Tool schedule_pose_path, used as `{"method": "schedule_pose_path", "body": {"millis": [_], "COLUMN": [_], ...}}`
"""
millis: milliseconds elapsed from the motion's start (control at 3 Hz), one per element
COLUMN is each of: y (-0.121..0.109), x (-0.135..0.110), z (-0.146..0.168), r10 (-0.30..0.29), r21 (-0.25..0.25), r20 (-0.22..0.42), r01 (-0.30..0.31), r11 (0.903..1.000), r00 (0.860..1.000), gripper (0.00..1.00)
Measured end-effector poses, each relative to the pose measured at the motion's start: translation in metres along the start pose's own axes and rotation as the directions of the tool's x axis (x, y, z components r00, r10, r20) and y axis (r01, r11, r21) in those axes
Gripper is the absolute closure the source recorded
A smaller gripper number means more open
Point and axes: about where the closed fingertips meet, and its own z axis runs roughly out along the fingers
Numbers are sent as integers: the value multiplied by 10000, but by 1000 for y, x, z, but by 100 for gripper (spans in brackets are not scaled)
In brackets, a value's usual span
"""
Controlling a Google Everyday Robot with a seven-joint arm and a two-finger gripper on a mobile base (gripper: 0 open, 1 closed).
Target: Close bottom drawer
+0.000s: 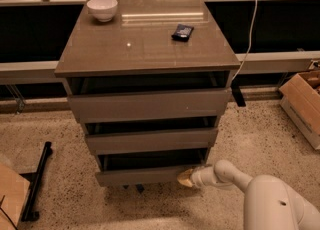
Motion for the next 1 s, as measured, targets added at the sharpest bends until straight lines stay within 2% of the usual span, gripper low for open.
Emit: {"method": "schedule_pose_path", "body": {"millis": [667,1000], "y": [-2,-20], "x": [-1,-9], "z": [5,16], "r10": [-90,-475], "r21": [78,613], "r20": [31,301], "r01": [90,456], "r11": [9999,9971], "r00": [10000,9984], "gripper": [100,100]}}
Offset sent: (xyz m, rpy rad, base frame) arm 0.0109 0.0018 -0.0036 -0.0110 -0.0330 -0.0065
